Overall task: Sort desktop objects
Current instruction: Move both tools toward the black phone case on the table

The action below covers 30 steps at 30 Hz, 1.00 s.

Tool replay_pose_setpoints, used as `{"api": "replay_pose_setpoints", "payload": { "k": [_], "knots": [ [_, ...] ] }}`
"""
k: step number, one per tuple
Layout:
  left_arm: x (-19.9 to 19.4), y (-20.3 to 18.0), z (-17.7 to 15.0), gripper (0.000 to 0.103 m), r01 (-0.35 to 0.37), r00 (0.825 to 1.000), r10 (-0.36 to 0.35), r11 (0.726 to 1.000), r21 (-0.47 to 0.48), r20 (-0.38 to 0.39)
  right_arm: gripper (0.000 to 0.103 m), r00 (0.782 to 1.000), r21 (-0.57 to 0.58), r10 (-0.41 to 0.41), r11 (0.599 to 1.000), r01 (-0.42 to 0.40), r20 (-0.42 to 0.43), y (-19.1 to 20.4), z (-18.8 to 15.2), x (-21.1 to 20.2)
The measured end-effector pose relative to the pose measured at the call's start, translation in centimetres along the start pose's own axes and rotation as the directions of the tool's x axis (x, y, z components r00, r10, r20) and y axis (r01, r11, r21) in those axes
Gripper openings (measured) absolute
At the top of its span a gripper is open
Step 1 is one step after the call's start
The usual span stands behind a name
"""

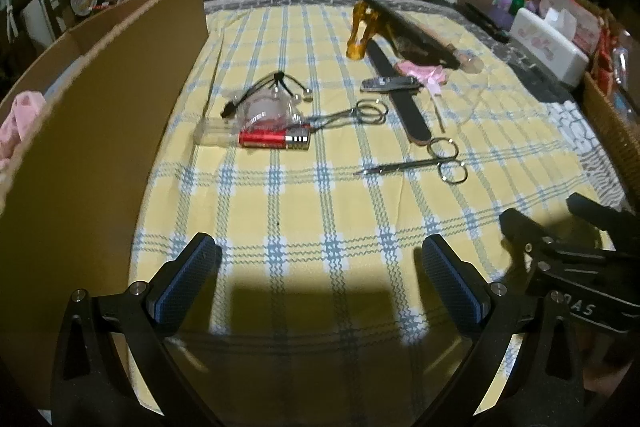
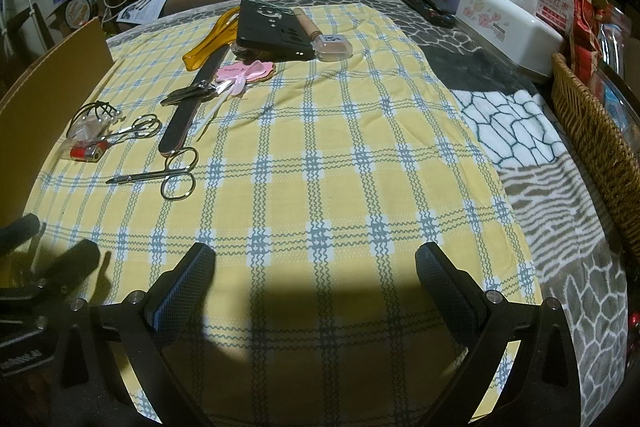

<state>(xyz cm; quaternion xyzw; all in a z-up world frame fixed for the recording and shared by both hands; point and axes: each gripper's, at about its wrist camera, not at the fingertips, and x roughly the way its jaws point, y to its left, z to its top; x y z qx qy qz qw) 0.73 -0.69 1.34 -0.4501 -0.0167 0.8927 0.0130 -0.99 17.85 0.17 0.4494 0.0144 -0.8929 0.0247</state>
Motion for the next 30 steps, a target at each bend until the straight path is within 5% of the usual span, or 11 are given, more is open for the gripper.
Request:
{"api": "replay_pose_setpoints", "payload": {
  "k": [5, 11, 16, 20, 30],
  "knots": [
    [-1.9, 0.0, 1.4, 0.103, 0.035, 0.998, -0.038, 0.998, 0.054, 0.043, 0.103, 0.999, 0.002, 0.012, 1.000, -0.012, -0.039, -0.2, 0.6, 0.0],
    [-3.2, 1.6, 5.3, 0.100, 0.134, 0.989, -0.138, 0.989, 0.070, 0.050, 0.098, 0.996, 0.068, 0.073, 0.995, -0.076, 0.048, -1.7, 2.8, -3.2],
    [-2.1, 0.8, 7.9, 0.096, 0.112, 0.993, -0.116, 0.982, 0.151, 0.018, 0.074, 0.988, 0.091, 0.136, 0.986, -0.143, 0.079, -2.1, 4.9, -4.9],
    [-0.3, -0.4, 9.3, 0.088, 0.109, 0.994, -0.108, 0.973, 0.204, -0.016, 0.069, 0.982, 0.125, 0.161, 0.977, -0.173, 0.099, -3.0, 6.4, -5.4],
    [4.1, -0.7, 14.0, 0.087, 0.193, 0.980, -0.188, 0.977, 0.086, -0.069, 0.068, 0.973, 0.143, 0.205, 0.965, -0.219, 0.109, -4.8, 10.7, -2.3]
  ]
}}
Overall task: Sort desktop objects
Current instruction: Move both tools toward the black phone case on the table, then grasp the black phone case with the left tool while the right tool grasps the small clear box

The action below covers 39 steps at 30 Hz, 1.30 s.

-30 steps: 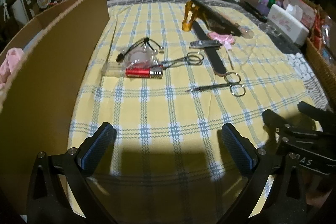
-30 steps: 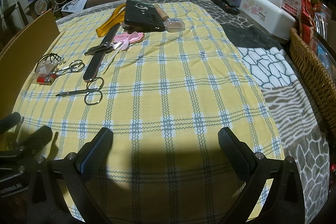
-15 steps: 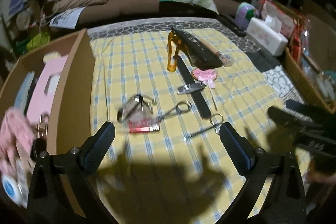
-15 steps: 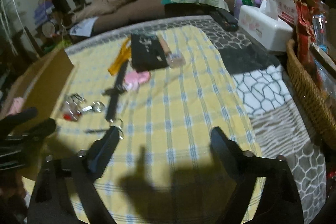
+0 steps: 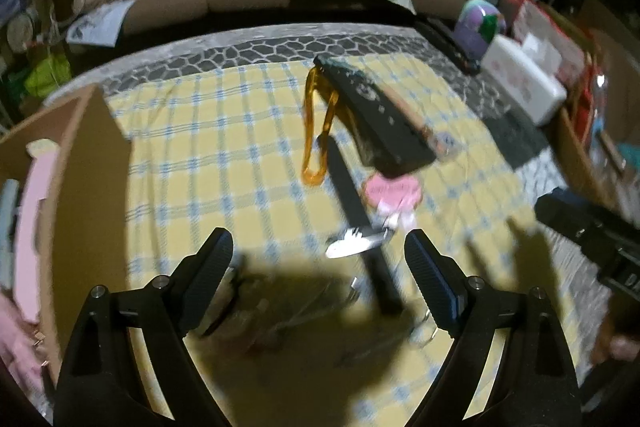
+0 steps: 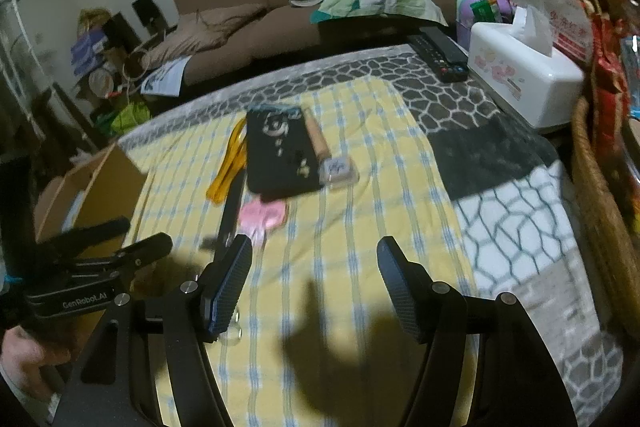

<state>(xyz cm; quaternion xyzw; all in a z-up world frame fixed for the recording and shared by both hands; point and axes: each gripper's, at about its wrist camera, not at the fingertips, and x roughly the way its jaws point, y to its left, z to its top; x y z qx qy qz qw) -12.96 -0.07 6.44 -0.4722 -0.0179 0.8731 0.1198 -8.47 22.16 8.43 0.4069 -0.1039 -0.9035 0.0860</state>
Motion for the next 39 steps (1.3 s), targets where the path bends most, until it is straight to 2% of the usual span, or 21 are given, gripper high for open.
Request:
{"api": "replay_pose_setpoints", "payload": {
  "k": [2, 6, 9, 11, 17, 22, 25, 27, 29, 32, 35, 36, 37, 39],
  "knots": [
    [1.0, -0.2, 1.4, 0.087, 0.031, 1.000, -0.031, 0.999, -0.023, -0.006, 0.068, 1.000, 0.011, 0.003, 1.000, -0.003, 0.000, -0.7, 0.9, 1.0],
    [3.0, -1.2, 4.3, 0.087, 0.080, 0.997, -0.081, 0.996, -0.042, -0.003, 0.068, 0.999, -0.026, -0.042, 0.999, 0.042, -0.012, -1.5, 2.9, 3.6],
    [5.3, -1.9, 6.4, 0.085, 0.100, 0.994, -0.103, 0.992, -0.070, -0.038, 0.068, 0.999, -0.045, -0.044, 0.998, 0.043, -0.031, -2.0, 3.9, 5.5],
    [6.8, -2.2, 7.2, 0.079, 0.091, 0.993, -0.096, 0.992, -0.084, -0.063, 0.068, 0.998, -0.062, -0.049, 0.997, 0.046, -0.039, -2.3, 4.4, 6.4],
    [10.1, -3.0, 7.9, 0.069, 0.041, 0.993, -0.049, 0.996, -0.077, -0.111, 0.064, 0.994, -0.108, -0.067, 0.992, 0.057, -0.088, -2.6, 4.6, 9.4],
    [11.1, -3.7, 8.5, 0.067, 0.033, 0.993, -0.040, 0.997, -0.071, -0.108, 0.048, 0.987, -0.159, -0.089, 0.985, 0.068, -0.130, -2.0, 3.9, 11.9],
    [11.2, -4.0, 8.6, 0.058, 0.042, 0.993, -0.050, 0.996, -0.073, -0.109, 0.037, 0.987, -0.174, -0.100, 0.982, 0.078, -0.122, -1.9, 3.9, 12.5],
    [11.1, -4.4, 8.6, 0.056, 0.052, 0.992, -0.058, 0.997, -0.062, -0.110, 0.036, 0.988, -0.191, -0.103, 0.978, 0.080, -0.115, -1.7, 3.8, 12.6],
    [10.7, -4.7, 8.5, 0.037, 0.084, 0.989, -0.091, 0.994, -0.065, -0.115, 0.036, 0.989, -0.202, -0.089, 0.977, 0.063, -0.120, -1.4, 3.8, 12.6],
    [10.2, -4.8, 8.2, 0.027, 0.139, 0.982, -0.149, 0.986, -0.087, -0.117, 0.035, 0.990, -0.217, -0.080, 0.975, 0.052, -0.120, -0.7, 3.7, 12.4],
    [9.4, -4.6, 7.9, 0.021, 0.162, 0.979, -0.175, 0.980, -0.119, -0.104, 0.032, 0.991, -0.208, -0.065, 0.977, 0.039, -0.119, -0.4, 3.6, 11.9],
    [9.2, -4.4, 7.8, 0.021, 0.168, 0.977, -0.182, 0.977, -0.133, -0.107, 0.030, 0.991, -0.207, -0.060, 0.978, 0.035, -0.117, -0.2, 3.5, 11.6],
    [8.8, -4.2, 7.6, 0.020, 0.171, 0.976, -0.188, 0.975, -0.145, -0.110, 0.018, 0.991, -0.208, -0.059, 0.978, 0.034, -0.119, -0.2, 3.4, 11.4],
    [8.0, -3.6, 7.2, 0.017, 0.184, 0.973, -0.204, 0.969, -0.165, -0.108, 0.018, 0.991, -0.208, -0.060, 0.977, 0.035, -0.119, -0.1, 3.2, 10.8]
  ]
}}
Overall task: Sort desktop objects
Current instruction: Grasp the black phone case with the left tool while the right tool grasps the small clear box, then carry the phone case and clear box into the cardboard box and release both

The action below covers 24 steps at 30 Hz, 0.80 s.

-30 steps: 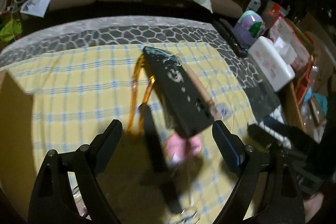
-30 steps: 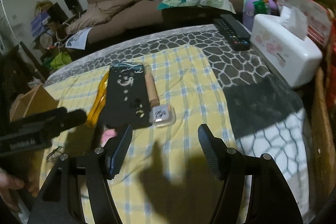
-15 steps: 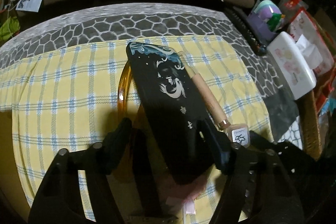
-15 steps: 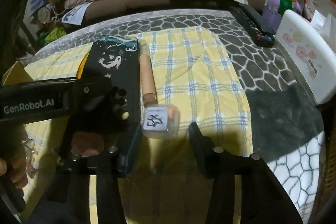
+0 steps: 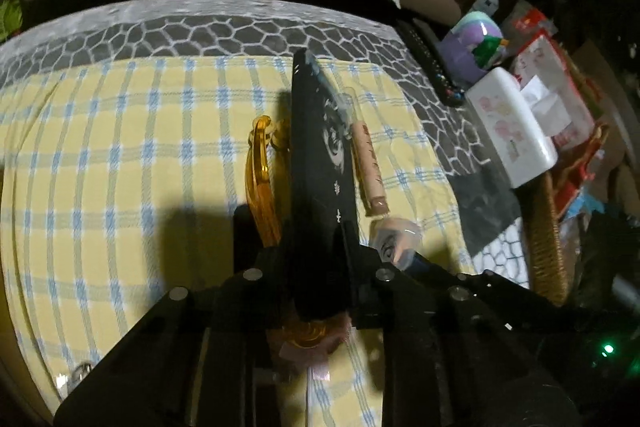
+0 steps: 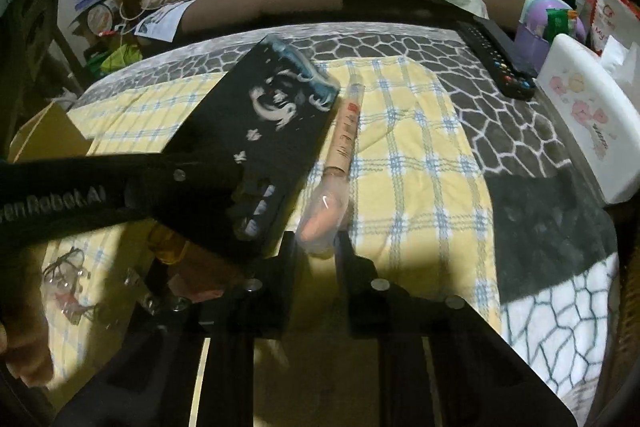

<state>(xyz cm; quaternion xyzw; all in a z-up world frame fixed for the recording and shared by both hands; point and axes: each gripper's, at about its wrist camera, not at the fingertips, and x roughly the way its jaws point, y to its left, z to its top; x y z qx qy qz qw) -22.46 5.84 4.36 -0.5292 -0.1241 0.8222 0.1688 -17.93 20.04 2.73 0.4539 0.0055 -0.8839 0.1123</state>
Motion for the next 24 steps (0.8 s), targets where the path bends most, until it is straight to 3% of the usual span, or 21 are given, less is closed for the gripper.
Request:
{"api": "replay_pose_setpoints", "payload": {
  "k": [2, 14, 20, 24],
  "knots": [
    [-1.5, 0.4, -0.4, 0.009, 0.040, 0.999, -0.040, 0.999, -0.012, 0.003, 0.017, 1.000, 0.008, 0.005, 1.000, -0.005, 0.000, -0.1, -0.4, -0.6],
    [-16.0, 1.9, -3.5, 0.009, 0.095, 0.990, -0.097, 0.995, 0.028, 0.100, 0.017, 0.995, 0.071, 0.099, 0.993, -0.099, -0.001, 1.3, -3.7, -6.9],
    [-25.4, 7.0, -5.2, 0.009, 0.073, 0.978, -0.068, 0.997, -0.020, 0.197, 0.017, 0.987, 0.009, 0.160, 0.987, -0.161, 0.030, 7.1, -2.7, -12.1],
    [-30.7, 12.0, -6.7, 0.009, 0.016, 0.968, 0.002, 0.997, -0.069, 0.252, 0.017, 0.971, -0.046, 0.236, 0.971, -0.234, 0.045, 12.8, -1.4, -14.5]
  ]
}}
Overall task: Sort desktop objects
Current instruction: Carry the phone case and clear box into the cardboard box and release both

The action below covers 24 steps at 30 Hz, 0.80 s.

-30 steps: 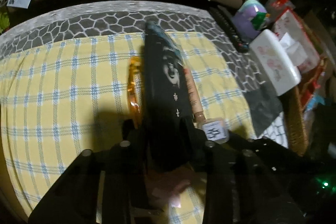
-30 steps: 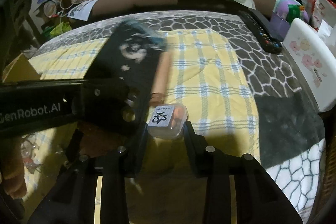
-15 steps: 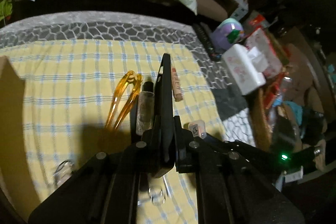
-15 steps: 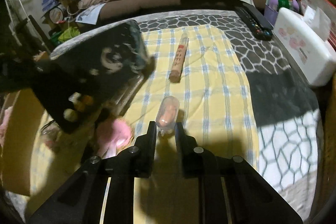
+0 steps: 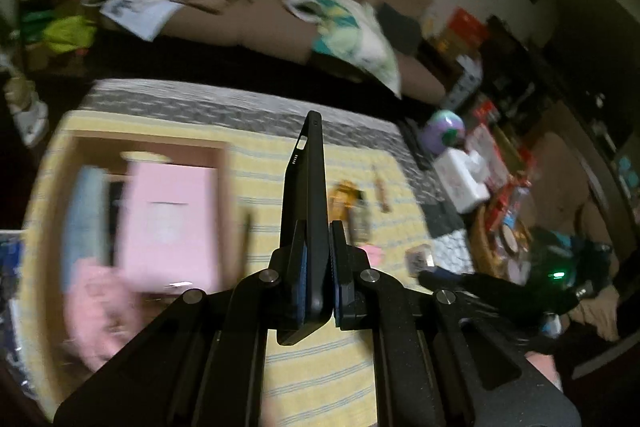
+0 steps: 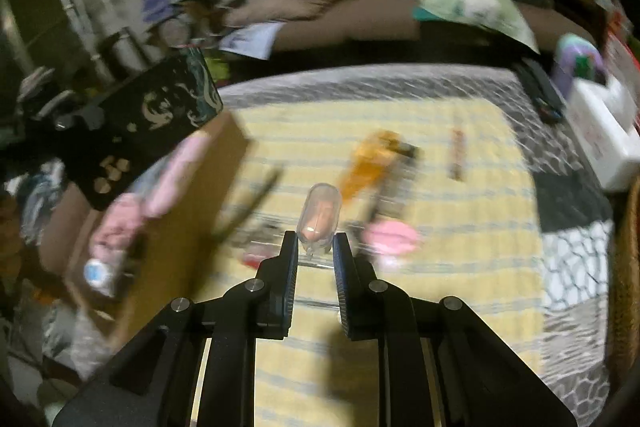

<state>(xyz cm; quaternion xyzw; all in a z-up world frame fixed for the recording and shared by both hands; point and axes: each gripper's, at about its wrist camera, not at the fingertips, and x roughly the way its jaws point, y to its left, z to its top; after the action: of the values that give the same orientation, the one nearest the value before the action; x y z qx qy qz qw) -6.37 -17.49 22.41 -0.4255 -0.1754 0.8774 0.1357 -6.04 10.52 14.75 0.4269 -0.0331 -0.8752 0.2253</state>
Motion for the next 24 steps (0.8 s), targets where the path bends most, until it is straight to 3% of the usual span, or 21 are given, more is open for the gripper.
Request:
{"api": "replay_pose_setpoints", "payload": {
  "k": [5, 11, 16, 21, 24],
  "knots": [
    [-3.7, 7.4, -1.1, 0.009, -0.091, 0.996, 0.092, 0.994, -0.065, 0.019, 0.017, 0.995, -0.052, 0.102, 0.993, -0.103, -0.016, 8.3, 1.3, 1.4],
    [-4.0, 13.6, -1.6, 0.009, -0.142, 0.989, 0.147, 0.981, -0.134, 0.031, 0.017, 0.979, -0.065, 0.186, 0.979, -0.191, -0.082, 16.3, 1.5, 6.7],
    [-2.4, 17.0, -1.6, 0.009, -0.115, 0.992, 0.123, 0.972, -0.203, 0.026, 0.017, 0.960, -0.045, 0.236, 0.968, -0.245, -0.148, 20.6, 0.7, 11.5],
    [-0.5, 20.3, -2.6, 0.009, -0.036, 0.998, 0.049, 0.952, -0.304, 0.034, 0.017, 0.934, 0.024, 0.304, 0.952, -0.305, -0.189, 22.5, -0.2, 15.1],
    [0.7, 21.7, -3.2, 0.009, -0.048, 0.998, 0.055, 0.945, -0.324, 0.012, 0.017, 0.925, 0.056, 0.319, 0.948, -0.314, -0.205, 23.0, -0.8, 16.6]
  ]
}}
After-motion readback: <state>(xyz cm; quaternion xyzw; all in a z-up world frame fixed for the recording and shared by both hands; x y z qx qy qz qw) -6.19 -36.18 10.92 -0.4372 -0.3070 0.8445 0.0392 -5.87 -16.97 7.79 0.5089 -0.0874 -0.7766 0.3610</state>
